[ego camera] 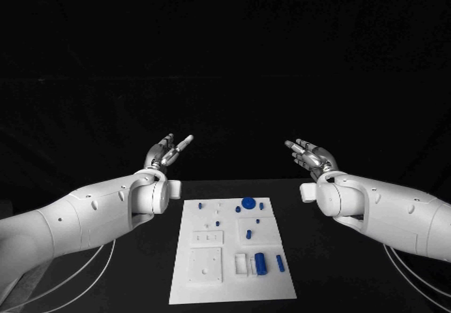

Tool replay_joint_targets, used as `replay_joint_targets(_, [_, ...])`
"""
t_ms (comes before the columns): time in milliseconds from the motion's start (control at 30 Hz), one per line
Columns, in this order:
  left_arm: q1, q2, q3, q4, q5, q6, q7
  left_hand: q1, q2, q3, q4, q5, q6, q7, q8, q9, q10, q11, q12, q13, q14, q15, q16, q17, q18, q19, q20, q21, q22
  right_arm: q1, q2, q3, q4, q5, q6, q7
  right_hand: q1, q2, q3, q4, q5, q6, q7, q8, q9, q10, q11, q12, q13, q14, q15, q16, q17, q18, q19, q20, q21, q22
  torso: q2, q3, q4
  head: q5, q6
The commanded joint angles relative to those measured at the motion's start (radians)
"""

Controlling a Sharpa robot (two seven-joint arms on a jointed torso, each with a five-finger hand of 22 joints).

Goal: Assemble the parts on the task board

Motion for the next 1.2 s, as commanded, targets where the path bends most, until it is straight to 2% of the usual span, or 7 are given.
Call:
replay_joint_targets(33, [0.021, 0.026, -0.014, -0.067, 0.017, 0.163, -0.038, 0.007, 0.001, -0.003, 0.0, 0.003, 0.005, 0.0, 0.007, 0.001, 0.008, -0.002, 0.003, 0.001, 0.005, -0.001, 0.004, 0.002, 0.008, -0.001, 0.005, 0.006, 0.001, 0.013, 0.012, -0.008, -0.053, -0.018, 0.213, -0.085, 0.01, -0.001, -0.005, 0.0, 0.002, 0.005, 0.071, 0.005, 0.001, 0.005, 0.001, 0.006, 0.001, 0.009, 0.0, 0.006, 0.001, 0.008, -0.002, 0.006, 0.003, 0.001, 0.0, 0.0, -0.0003, 0.0, 0.0])
replay_joint_targets(433, [0.056, 0.06, -0.042, -0.164, 0.025, 0.247, -0.062, 0.032, 0.006, 0.0, -0.015, 0.012, 0.043, 0.031, 0.011, 0.004, 0.092, 0.028, 0.011, 0.007, 0.167, 0.037, 0.033, 0.016, 0.001, 0.062, 0.009, 0.051, 0.011, 0.032, 0.031, -0.022, -0.144, -0.088, 0.272, -0.13, 0.107, -0.06, 0.076, -0.079, -0.127, 0.117, 0.075, 0.012, 0.008, 0.152, 0.01, 0.013, 0.008, 0.169, 0.018, 0.014, 0.009, -0.002, 0.064, -0.016, 0.023, 0.008, -0.001, -0.0004, 0.0006, 0.017, -0.019])
replay_joint_targets(567, [0.057, 0.055, -0.042, -0.163, 0.021, 0.252, -0.068, 0.101, 0.015, 0.005, -0.072, 0.092, 0.282, 0.075, 0.035, 0.022, 0.495, 0.067, 0.04, 0.028, 0.604, 0.066, 0.128, 0.041, -0.027, 0.369, -0.013, 0.229, 0.051, 0.032, 0.039, -0.022, -0.158, -0.196, 0.249, -0.142, 0.142, -0.071, 0.122, -0.124, -0.123, 0.402, 0.056, 0.027, 0.028, 0.508, -0.023, 0.029, 0.027, 0.514, -0.019, 0.03, 0.03, -0.011, 0.215, -0.05, 0.065, 0.02, -0.001, -0.0006, 0.0003, 0.021, -0.024])
replay_joint_targets(633, [0.057, 0.051, -0.042, -0.161, 0.012, 0.257, -0.075, 0.152, 0.032, 0.017, -0.111, 0.095, 0.416, 0.083, 0.037, 0.027, 0.785, 0.064, 0.065, 0.039, 0.765, 0.04, 0.143, 0.045, -0.053, 0.521, -0.056, 0.283, 0.057, 0.032, 0.043, -0.022, -0.166, -0.268, 0.237, -0.147, 0.147, -0.066, 0.155, -0.147, -0.128, 0.603, 0.042, 0.04, 0.047, 0.625, -0.049, 0.029, 0.029, 0.606, -0.045, 0.034, 0.036, -0.015, 0.333, -0.074, 0.097, 0.028, 0.0, -0.0006, 0.0005, 0.024, -0.024])
replay_joint_targets(767, [0.057, 0.036, -0.042, -0.149, -0.021, 0.266, -0.09, 0.225, 0.055, 0.115, -0.187, 0.032, 0.796, 0.05, 0.062, 0.056, 0.982, 0.014, 0.063, 0.043, 0.986, -0.029, 0.182, 0.061, -0.106, 0.716, -0.16, 0.314, 0.057, 0.032, 0.059, -0.022, -0.188, -0.448, 0.216, -0.15, 0.124, -0.065, 0.251, -0.193, -0.147, 0.699, 0.017, 0.038, 0.058, 0.724, -0.085, 0.032, 0.028, 0.711, -0.084, 0.035, 0.042, -0.036, 0.505, -0.117, 0.127, 0.036, 0.002, -0.0001, -0.0006, 0.031, -0.029])
replay_joint_targets(1000, [0.065, -0.003, -0.042, -0.104, -0.069, 0.282, -0.108, 0.242, 0.056, 0.176, -0.255, 0.02, 0.917, 0.017, 0.05, 0.061, 1.109, -0.029, 0.047, 0.043, 1.088, -0.075, 0.189, 0.068, -0.15, 0.793, -0.231, 0.352, 0.074, 0.036, 0.086, -0.02, -0.221, -0.73, 0.221, -0.151, 0.114, -0.121, 0.48, -0.189, -0.177, 0.798, -0.007, 0.038, 0.055, 0.838, -0.127, 0.033, 0.028, 0.885, -0.155, 0.034, 0.058, -0.057, 0.713, -0.2, 0.156, 0.04, 0.015, -0.0017, 0.0047, 0.043, -0.033])
replay_joint_targets(1200, [0.086, -0.049, -0.043, -0.031, -0.088, 0.299, -0.11, 0.197, 0.04, 0.181, -0.259, 0.008, 0.9, 0.021, 0.05, 0.053, 1.1, -0.025, 0.046, 0.043, 1.109, -0.077, 0.168, 0.069, -0.157, 0.802, -0.236, 0.351, 0.073, 0.057, 0.115, -0.019, -0.228, -0.967, 0.24, -0.165, 0.135, -0.139, 0.445, -0.189, -0.199, 0.802, -0.01, 0.038, 0.038, 0.842, -0.143, 0.032, 0.027, 1.13, -0.233, 0.13, 0.123, -0.01, 0.939, -0.288, 0.278, 0.09, 0.044, -0.0033, 0.0156, 0.039, -0.026])
